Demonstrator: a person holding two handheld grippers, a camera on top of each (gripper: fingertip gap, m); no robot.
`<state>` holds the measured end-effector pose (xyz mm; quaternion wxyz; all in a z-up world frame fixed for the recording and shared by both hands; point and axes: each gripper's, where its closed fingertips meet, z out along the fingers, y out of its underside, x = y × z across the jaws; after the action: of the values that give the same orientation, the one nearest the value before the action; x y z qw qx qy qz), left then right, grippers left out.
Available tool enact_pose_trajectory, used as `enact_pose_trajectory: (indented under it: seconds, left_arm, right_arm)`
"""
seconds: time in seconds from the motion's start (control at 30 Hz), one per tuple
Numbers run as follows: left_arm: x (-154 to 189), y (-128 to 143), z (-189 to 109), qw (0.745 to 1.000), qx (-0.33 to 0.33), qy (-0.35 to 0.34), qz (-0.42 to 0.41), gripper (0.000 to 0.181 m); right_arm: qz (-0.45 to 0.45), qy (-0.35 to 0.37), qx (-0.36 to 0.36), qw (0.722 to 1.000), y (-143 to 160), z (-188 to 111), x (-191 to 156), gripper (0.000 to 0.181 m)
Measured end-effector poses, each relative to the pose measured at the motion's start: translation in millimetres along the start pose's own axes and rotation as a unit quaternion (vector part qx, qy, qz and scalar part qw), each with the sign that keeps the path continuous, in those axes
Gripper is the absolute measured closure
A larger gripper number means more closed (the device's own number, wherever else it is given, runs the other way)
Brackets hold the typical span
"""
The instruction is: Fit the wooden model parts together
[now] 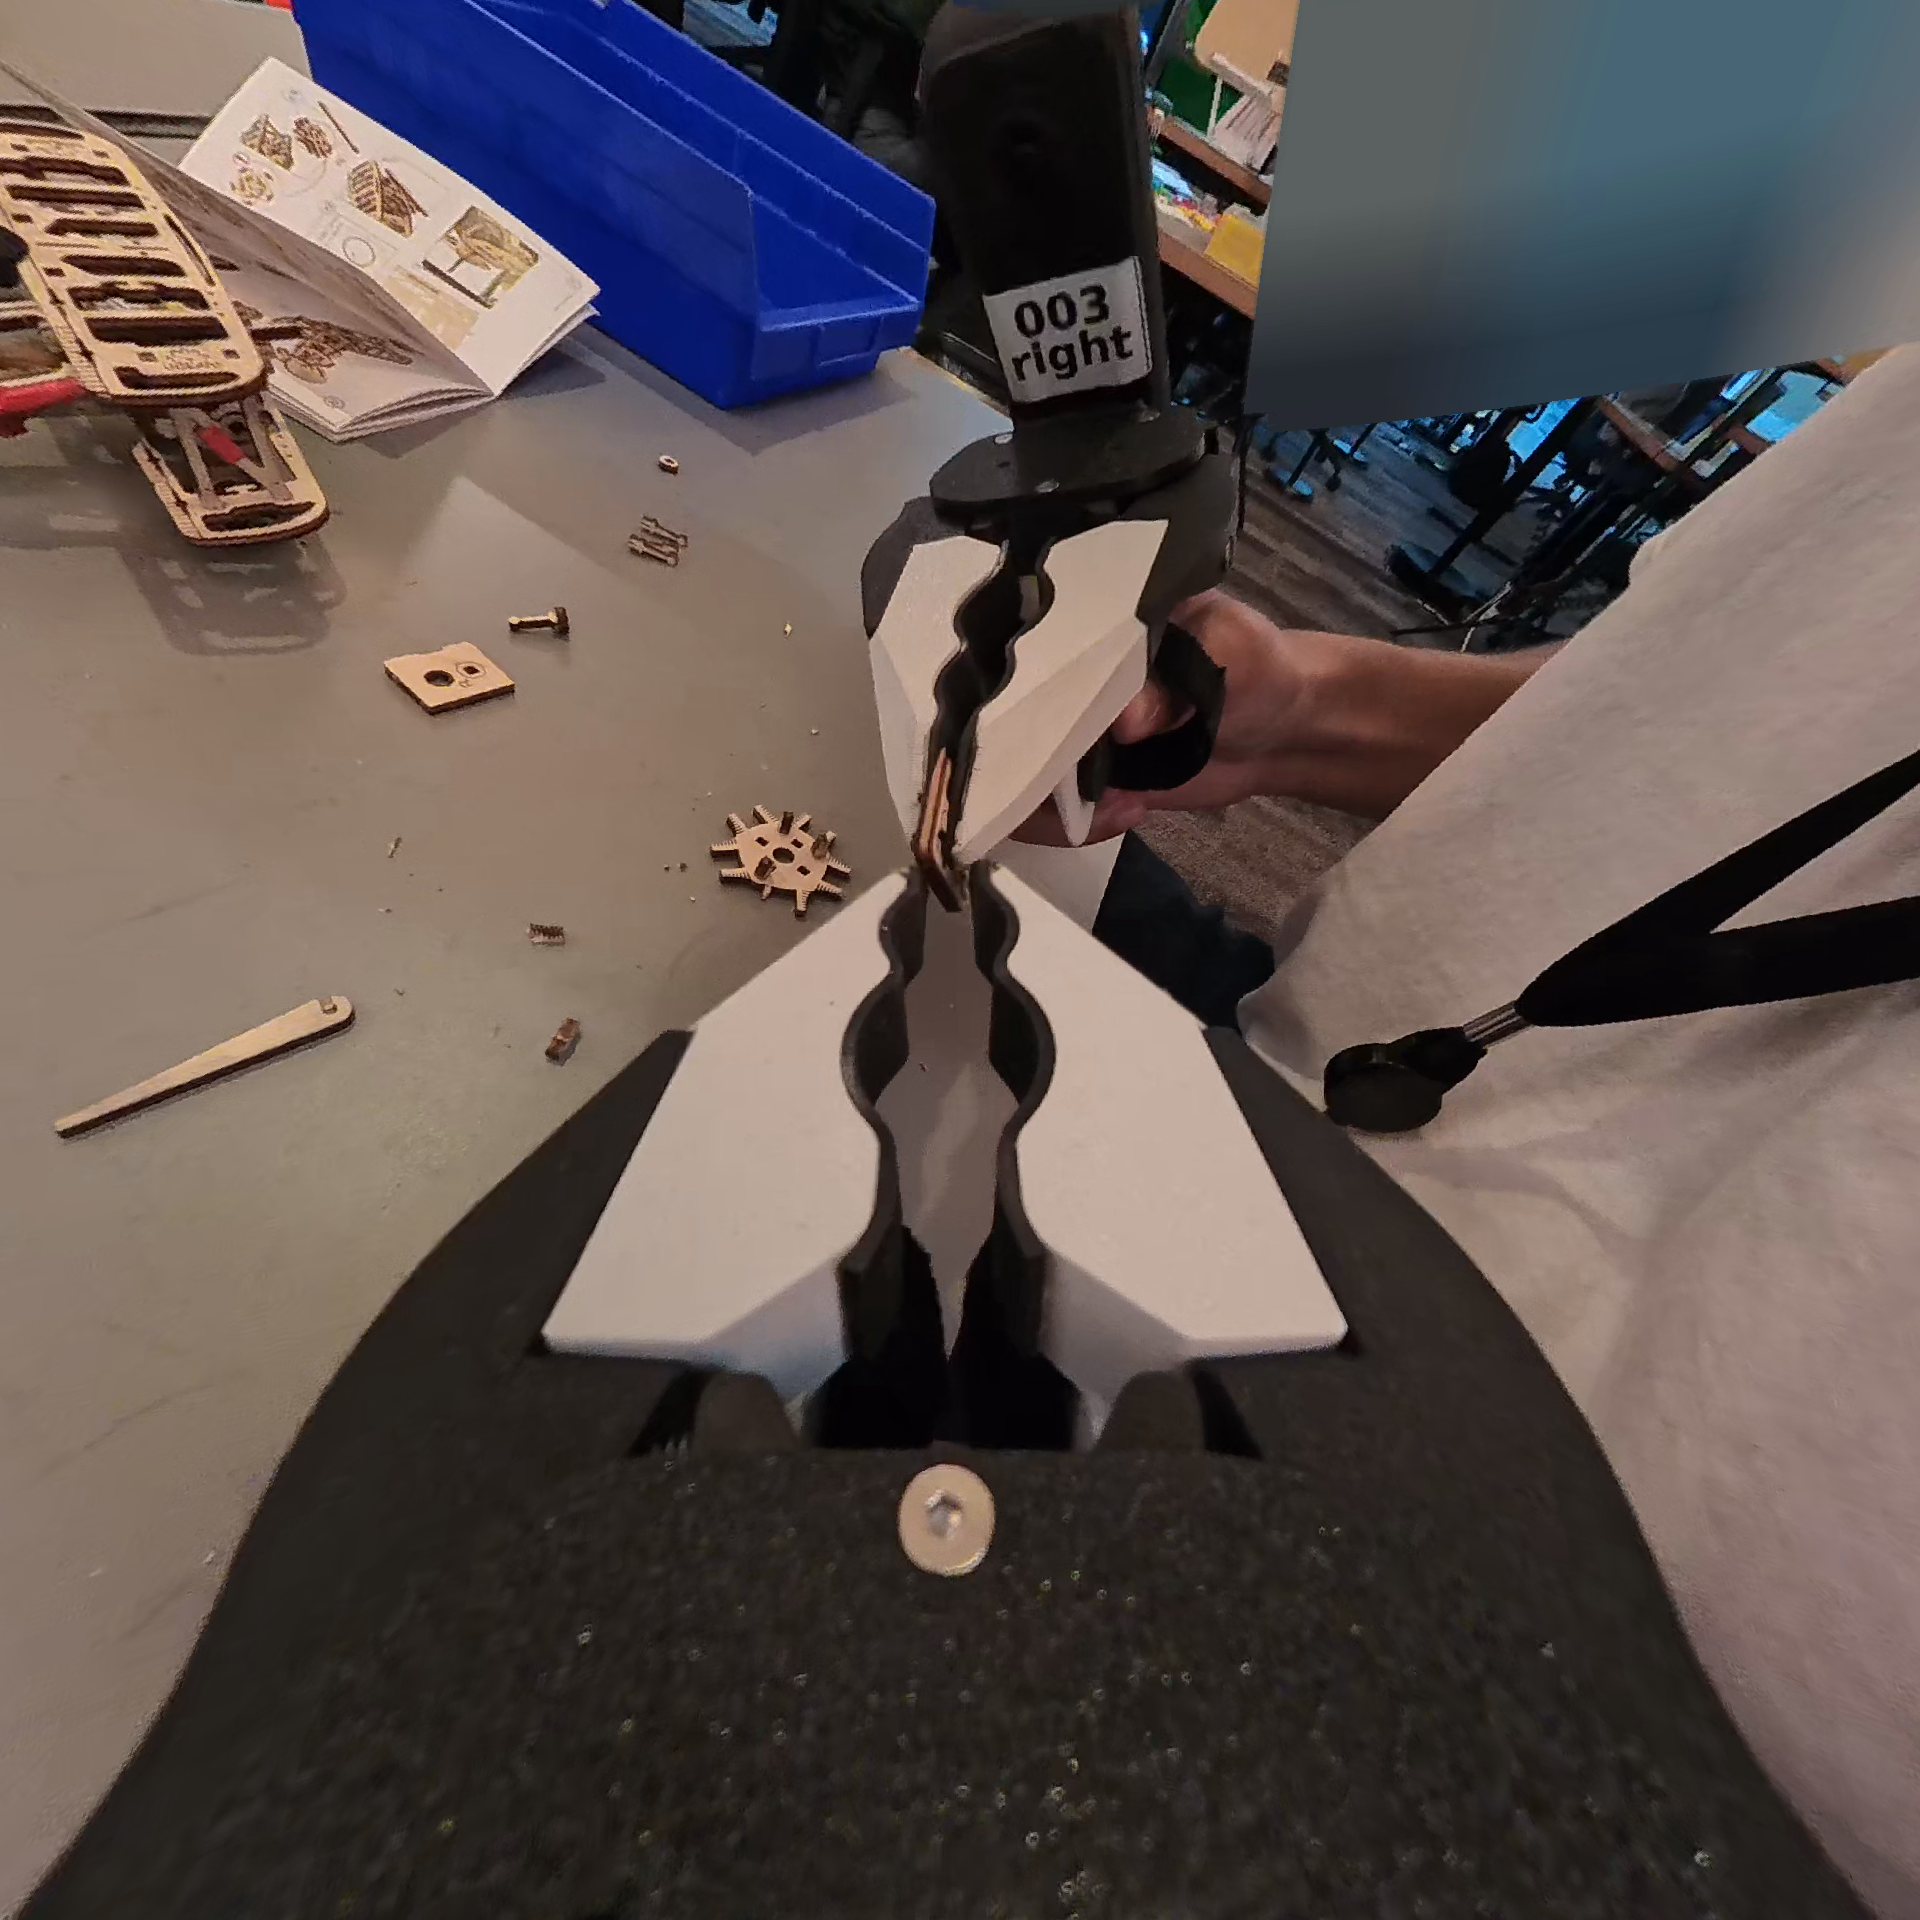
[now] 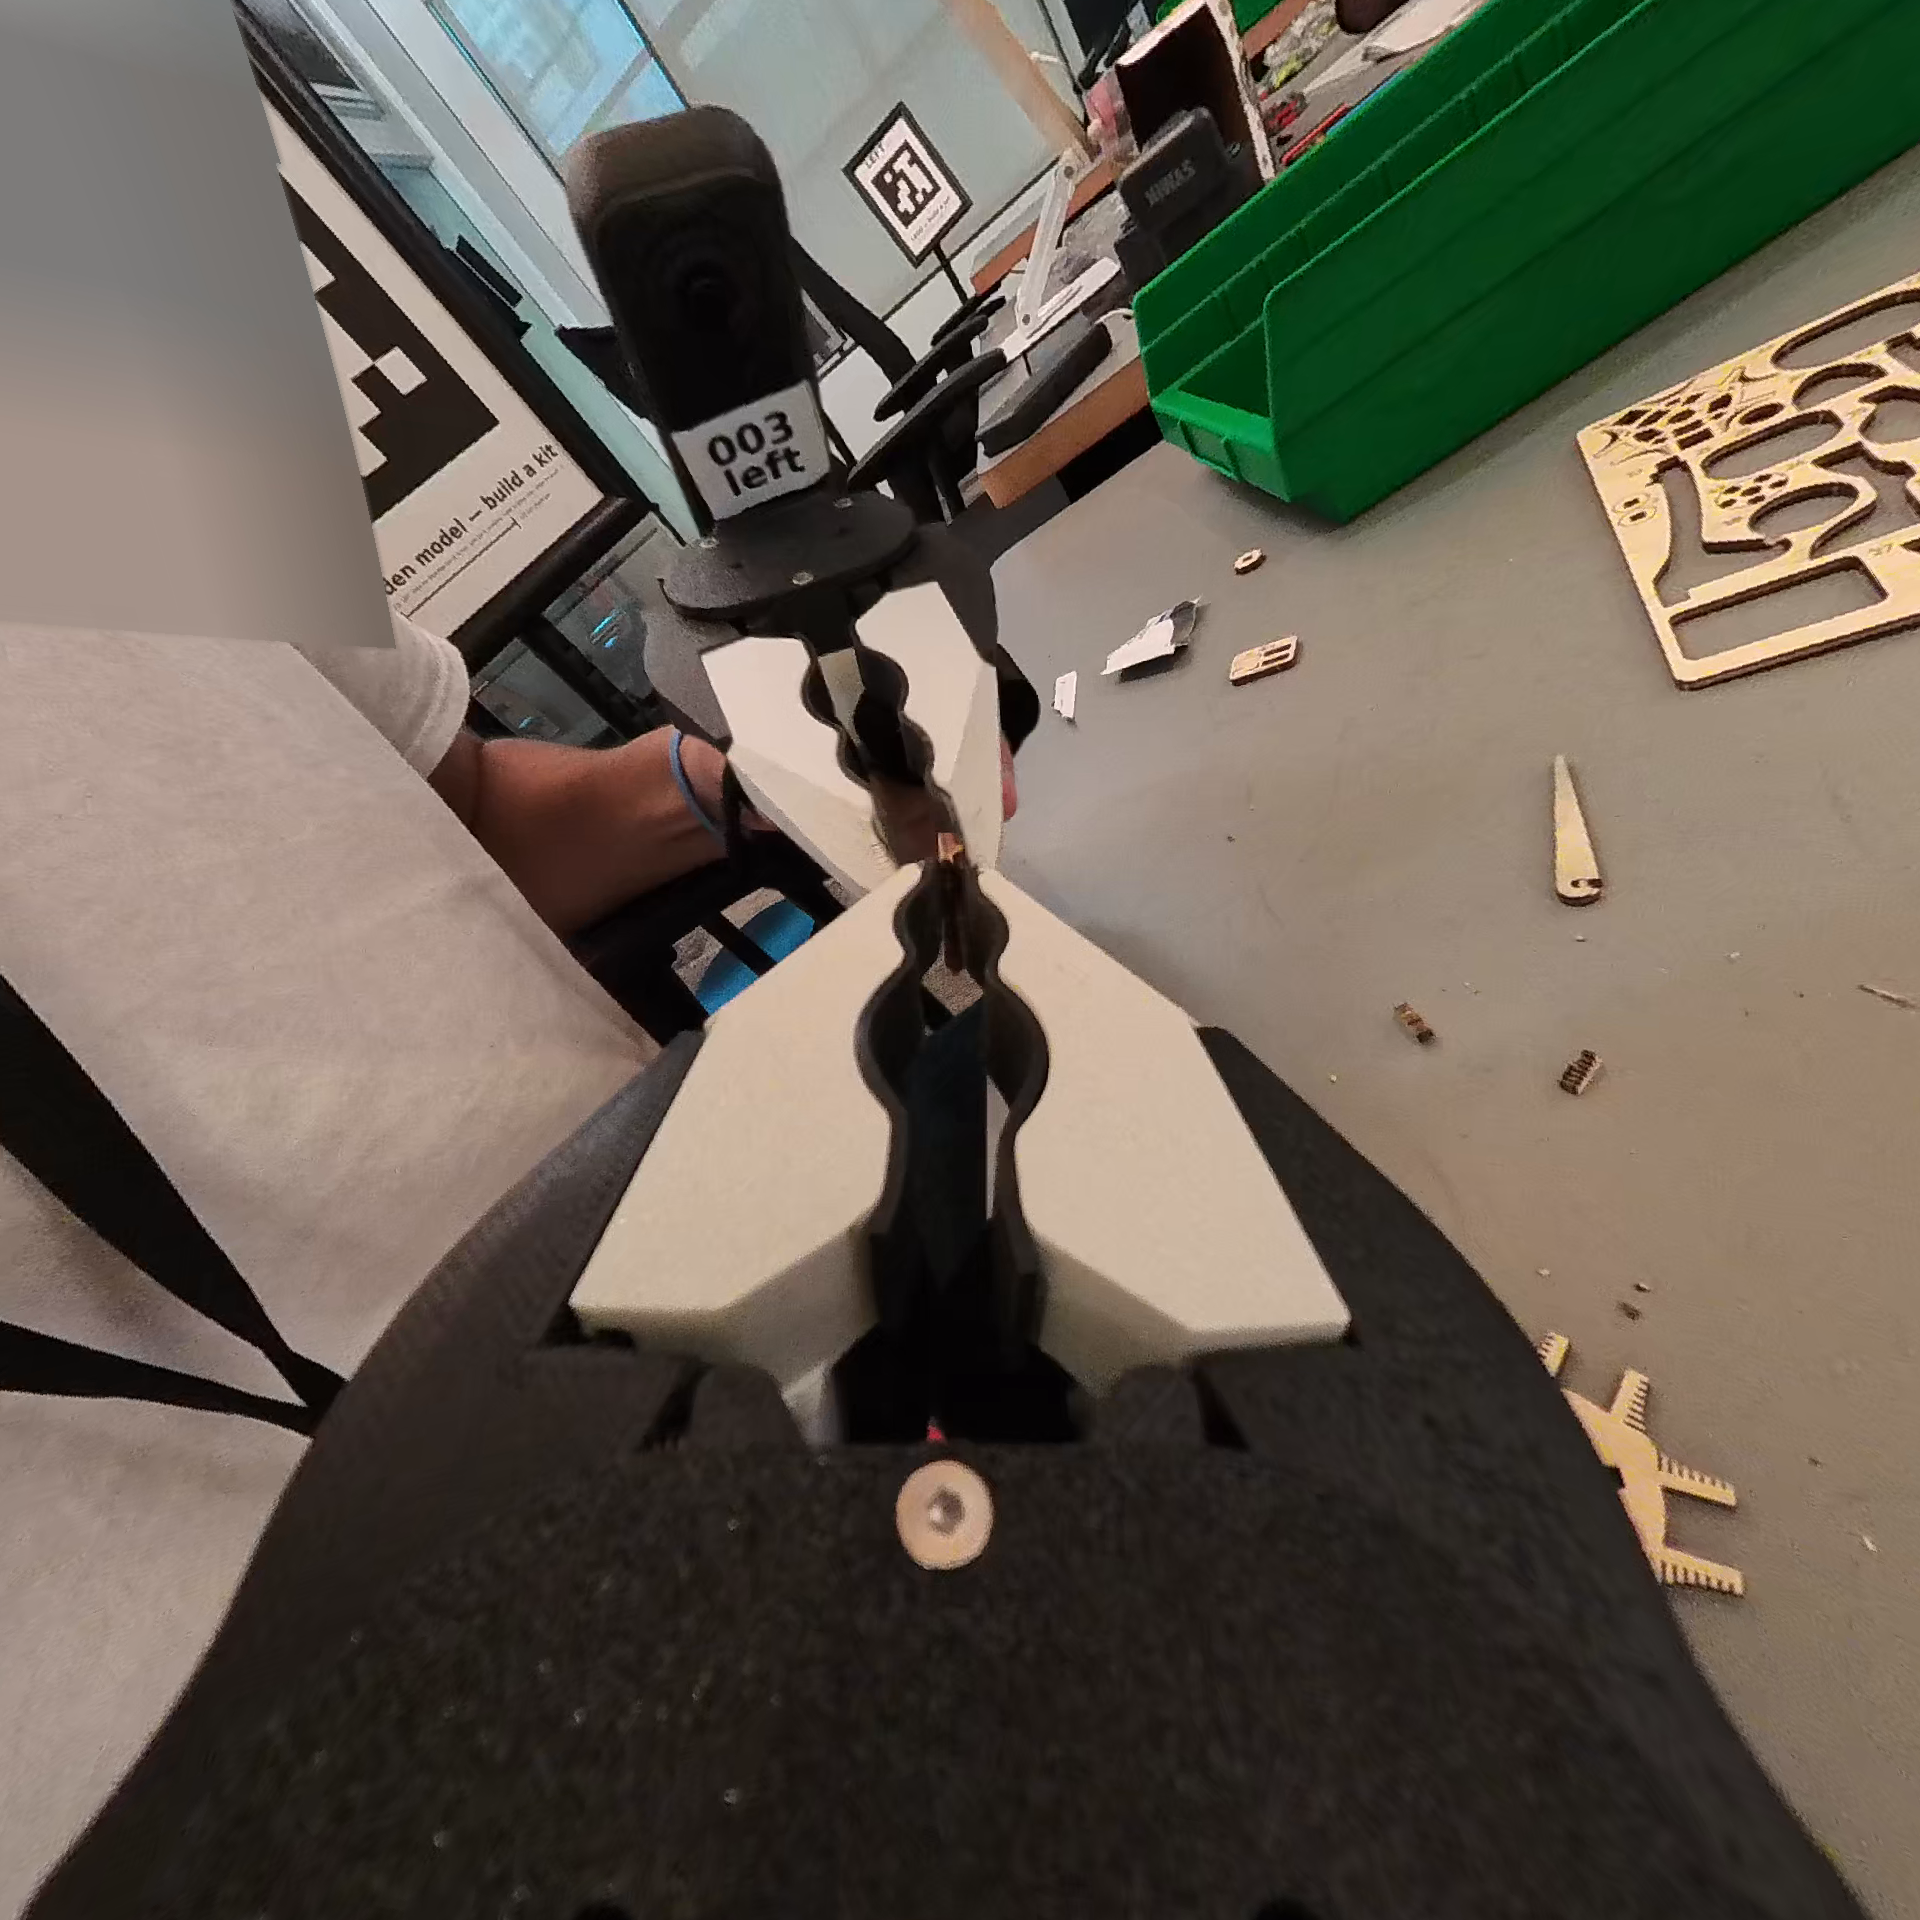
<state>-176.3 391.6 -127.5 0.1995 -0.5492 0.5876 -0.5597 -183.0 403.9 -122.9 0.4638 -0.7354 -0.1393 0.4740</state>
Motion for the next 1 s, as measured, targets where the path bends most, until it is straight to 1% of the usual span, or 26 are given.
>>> enact_pose_trajectory:
  seconds: [0.3, 0.37, 0.47, 0.6, 0.67, 0.77, 0.83, 0.9, 0.93, 1.0]
  left_arm:
    - [1, 2, 2, 1.000, -0.004, 0.006, -0.009, 0.179]
    - [-1, 2, 2, 1.000, -0.004, -0.007, 0.003, 0.180]
    - [-1, -4, 2, 0.998, 0.008, -0.042, 0.042, 0.180]
    - [-4, -2, 4, 0.987, -0.008, -0.106, 0.119, 0.179]
    - [-4, -4, 4, 0.985, -0.004, -0.117, 0.129, 0.179]
    - [-7, -3, 4, 0.980, -0.009, -0.132, 0.145, 0.179]
    - [-8, -5, 3, 0.978, -0.003, -0.139, 0.155, 0.179]
    - [-9, -9, 3, 0.979, 0.005, -0.136, 0.153, 0.179]
    - [-11, -9, 2, 0.980, 0.006, -0.134, 0.145, 0.179]
    - [-11, -10, 2, 0.983, 0.011, -0.127, 0.129, 0.179]
  right_arm:
    - [0.011, -0.007, 0.003, 1.000, 1, -2, 0, 0.180]
    - [0.004, 0.000, 0.007, 1.000, 0, -2, 1, 0.180]
    - [0.001, 0.007, 0.028, 1.000, -6, -5, -1, 0.179]
    - [-0.046, 0.063, 0.023, 0.997, -4, -5, 2, 0.179]
    - [-0.049, 0.082, 0.034, 0.995, -6, -6, 2, 0.179]
    - [-0.072, 0.123, 0.031, 0.989, -6, -4, 5, 0.179]
    - [-0.059, 0.117, 0.043, 0.990, -10, -4, 4, 0.179]
    - [-0.015, 0.089, 0.064, 0.994, -13, -5, 5, 0.176]
    - [-0.002, 0.088, 0.074, 0.993, -14, -5, 6, 0.175]
    - [-0.020, 0.100, 0.089, 0.991, -16, -5, 6, 0.174]
